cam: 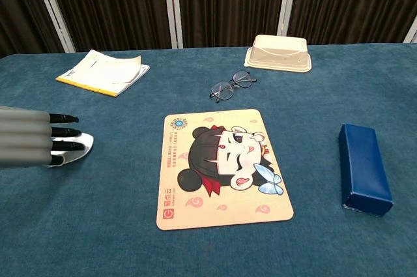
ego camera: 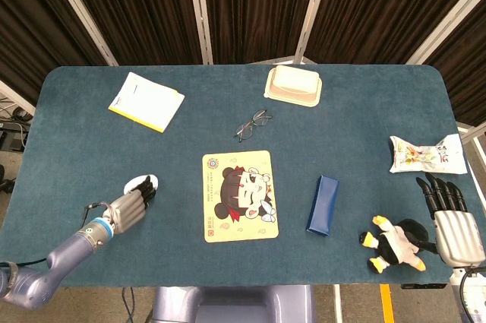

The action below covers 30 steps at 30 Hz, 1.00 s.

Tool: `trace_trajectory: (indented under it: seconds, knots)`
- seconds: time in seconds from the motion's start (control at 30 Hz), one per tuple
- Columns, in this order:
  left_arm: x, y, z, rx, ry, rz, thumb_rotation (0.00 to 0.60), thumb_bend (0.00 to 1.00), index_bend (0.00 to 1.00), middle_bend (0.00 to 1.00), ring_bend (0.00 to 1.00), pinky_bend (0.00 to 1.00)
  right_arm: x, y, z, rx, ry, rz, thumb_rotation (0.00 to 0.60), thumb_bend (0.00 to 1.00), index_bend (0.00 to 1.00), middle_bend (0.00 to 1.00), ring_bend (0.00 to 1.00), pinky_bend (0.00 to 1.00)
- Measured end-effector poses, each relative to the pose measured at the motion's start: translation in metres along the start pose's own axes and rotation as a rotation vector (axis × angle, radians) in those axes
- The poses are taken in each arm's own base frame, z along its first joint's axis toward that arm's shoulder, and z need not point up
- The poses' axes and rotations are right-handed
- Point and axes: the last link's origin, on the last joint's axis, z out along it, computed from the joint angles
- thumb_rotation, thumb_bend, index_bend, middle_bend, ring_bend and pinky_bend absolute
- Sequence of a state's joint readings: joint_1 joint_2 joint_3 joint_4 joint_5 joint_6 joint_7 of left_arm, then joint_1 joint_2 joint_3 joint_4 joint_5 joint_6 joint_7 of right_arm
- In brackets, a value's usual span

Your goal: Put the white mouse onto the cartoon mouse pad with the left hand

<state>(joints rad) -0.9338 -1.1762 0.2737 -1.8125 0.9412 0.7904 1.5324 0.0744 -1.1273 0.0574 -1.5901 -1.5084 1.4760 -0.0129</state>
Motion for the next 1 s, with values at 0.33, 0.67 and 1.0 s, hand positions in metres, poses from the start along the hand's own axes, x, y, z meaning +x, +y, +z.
trace_trajectory:
  seconds: [0.33,0.67,1.0]
  knots:
    - [-0.011,-0.007,-0.006,0.02,-0.023,-0.041,0.6,0.74,0.24,0.0,0.0,0.0,0.0,0.0,0.0,0.0,0.001,0.004,0.6,0.06,0.0,0.0,0.0,0.0]
    - [-0.008,-0.011,-0.014,0.038,-0.002,-0.236,0.6,0.53,0.23,0.0,0.0,0.0,0.0,0.0,0.0,0.0,0.0,0.005,0.6,0.06,0.0,0.0,0.0,0.0]
    - [0.008,-0.022,-0.027,0.259,0.156,-0.733,0.6,0.34,0.1,0.0,0.0,0.0,0.0,0.0,-0.001,0.002,-0.002,0.008,0.6,0.06,0.0,0.0,0.0,0.0]
